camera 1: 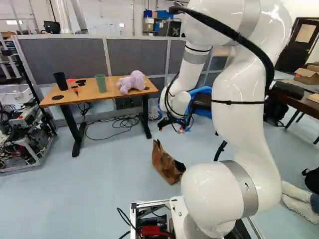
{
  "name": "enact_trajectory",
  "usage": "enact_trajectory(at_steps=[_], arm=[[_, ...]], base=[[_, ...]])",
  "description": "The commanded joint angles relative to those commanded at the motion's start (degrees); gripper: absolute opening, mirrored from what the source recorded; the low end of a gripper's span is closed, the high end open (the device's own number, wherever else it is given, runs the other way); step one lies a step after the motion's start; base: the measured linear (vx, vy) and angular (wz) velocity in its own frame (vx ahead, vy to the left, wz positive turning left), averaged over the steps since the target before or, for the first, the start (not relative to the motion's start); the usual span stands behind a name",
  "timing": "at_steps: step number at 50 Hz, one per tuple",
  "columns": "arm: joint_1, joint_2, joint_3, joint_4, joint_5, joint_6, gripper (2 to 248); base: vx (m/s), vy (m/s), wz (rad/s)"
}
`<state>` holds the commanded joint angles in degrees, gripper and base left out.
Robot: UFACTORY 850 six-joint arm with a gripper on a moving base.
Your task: Pick up the bag on the ground and place it on the table
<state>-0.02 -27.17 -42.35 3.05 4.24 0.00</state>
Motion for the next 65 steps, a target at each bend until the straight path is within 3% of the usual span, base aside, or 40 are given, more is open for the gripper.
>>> enact_trajectory(at_steps=[54,65], arm=[[-0.2,-13.5,-7.9,0.0,0.0,0.0,247],[-0.2,-16.0,-9.4,0.0,0.0,-4.4,247]], base=[[0.0,0.0,0.0],[0.0,0.0,0.0]])
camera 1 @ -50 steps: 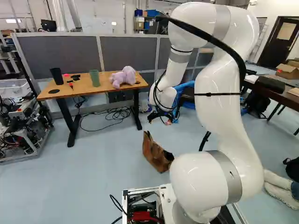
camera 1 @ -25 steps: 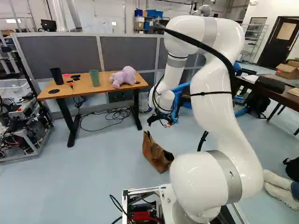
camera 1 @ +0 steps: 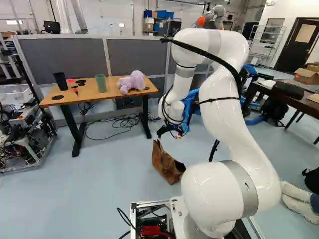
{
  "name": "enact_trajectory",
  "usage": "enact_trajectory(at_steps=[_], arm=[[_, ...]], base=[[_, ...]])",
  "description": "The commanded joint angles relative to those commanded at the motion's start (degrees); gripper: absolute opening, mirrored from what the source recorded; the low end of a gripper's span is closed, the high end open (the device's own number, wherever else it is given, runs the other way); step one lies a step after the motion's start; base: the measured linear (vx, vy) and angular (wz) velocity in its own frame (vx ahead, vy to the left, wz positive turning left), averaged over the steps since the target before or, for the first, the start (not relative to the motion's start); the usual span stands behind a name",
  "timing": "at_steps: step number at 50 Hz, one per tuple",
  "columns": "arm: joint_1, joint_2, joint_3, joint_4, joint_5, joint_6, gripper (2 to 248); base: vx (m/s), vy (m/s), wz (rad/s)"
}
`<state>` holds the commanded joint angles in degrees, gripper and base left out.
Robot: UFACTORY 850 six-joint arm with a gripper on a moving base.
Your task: Pick up the bag on the ground and place it on the table
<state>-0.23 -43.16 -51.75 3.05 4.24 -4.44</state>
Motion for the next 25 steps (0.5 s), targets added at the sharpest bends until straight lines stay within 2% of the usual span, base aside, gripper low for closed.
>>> enact_trajectory(at_steps=[25], arm=[[0.0,-5.7,-3.5,0.0,0.0,-14.9,247]], base=[[0.0,0.0,0.0]])
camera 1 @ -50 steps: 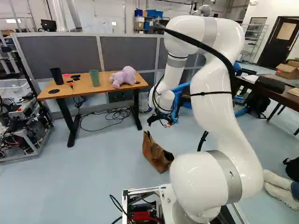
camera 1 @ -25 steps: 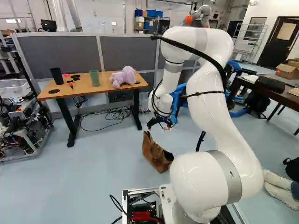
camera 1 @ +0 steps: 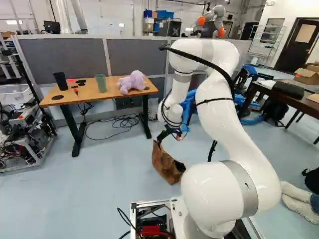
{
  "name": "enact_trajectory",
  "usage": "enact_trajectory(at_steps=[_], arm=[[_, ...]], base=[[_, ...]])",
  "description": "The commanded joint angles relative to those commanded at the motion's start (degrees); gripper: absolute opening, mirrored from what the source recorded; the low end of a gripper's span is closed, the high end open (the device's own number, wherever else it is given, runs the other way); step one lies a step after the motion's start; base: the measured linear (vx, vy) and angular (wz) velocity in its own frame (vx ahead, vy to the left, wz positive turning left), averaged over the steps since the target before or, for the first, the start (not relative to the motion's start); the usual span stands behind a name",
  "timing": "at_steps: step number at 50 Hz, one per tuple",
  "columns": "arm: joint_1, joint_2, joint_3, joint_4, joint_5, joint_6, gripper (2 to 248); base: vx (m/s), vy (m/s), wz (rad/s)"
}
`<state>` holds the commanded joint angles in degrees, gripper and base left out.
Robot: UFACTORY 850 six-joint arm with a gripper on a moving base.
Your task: Pick up the bag on the ground and place it on the table
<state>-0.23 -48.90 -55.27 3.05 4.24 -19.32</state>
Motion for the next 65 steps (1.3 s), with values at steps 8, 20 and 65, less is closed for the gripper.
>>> enact_trajectory(at_steps=[8,20,65], arm=[[0.0,-1.8,-1.2,0.0,0.0,-4.8,247],[0.0,-4.5,-3.0,0.0,0.0,-12.1,247],[0.0,-14.6,-10.1,0.0,0.0,-22.8,247]], base=[[0.0,0.0,0.0],[0.0,0.0,0.0],[0.0,0.0,0.0]])
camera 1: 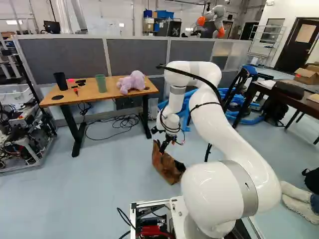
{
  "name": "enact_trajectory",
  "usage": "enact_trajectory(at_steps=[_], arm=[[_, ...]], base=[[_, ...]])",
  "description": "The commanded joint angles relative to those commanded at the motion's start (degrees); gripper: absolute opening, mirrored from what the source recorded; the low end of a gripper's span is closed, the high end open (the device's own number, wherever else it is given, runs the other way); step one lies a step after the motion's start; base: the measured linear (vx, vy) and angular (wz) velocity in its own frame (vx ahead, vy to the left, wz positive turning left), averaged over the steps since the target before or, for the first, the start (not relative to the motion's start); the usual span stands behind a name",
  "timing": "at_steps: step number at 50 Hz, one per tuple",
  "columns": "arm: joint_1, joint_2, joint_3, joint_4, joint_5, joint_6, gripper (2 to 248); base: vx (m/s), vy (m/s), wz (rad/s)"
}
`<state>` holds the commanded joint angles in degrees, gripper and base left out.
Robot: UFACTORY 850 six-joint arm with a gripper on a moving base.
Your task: Pick up the bag on the ground and place it on the table
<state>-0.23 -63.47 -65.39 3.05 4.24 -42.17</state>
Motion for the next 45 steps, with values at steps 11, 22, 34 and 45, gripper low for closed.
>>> enact_trajectory(at_steps=[11,22,34,45], arm=[[0.0,-2.4,-1.9,0.0,0.0,0.0,247],[0.0,-4.8,-3.8,0.0,0.0,0.0,247],[0.0,-7.5,-5.9,0.0,0.0,0.0,247],[0.0,-9.9,-7.9,0.0,0.0,0.0,247]], base=[[0.0,0.0,0.0],[0.0,0.0,0.0],[0.0,0.0,0.0],[0.0,0.0,0.0]])
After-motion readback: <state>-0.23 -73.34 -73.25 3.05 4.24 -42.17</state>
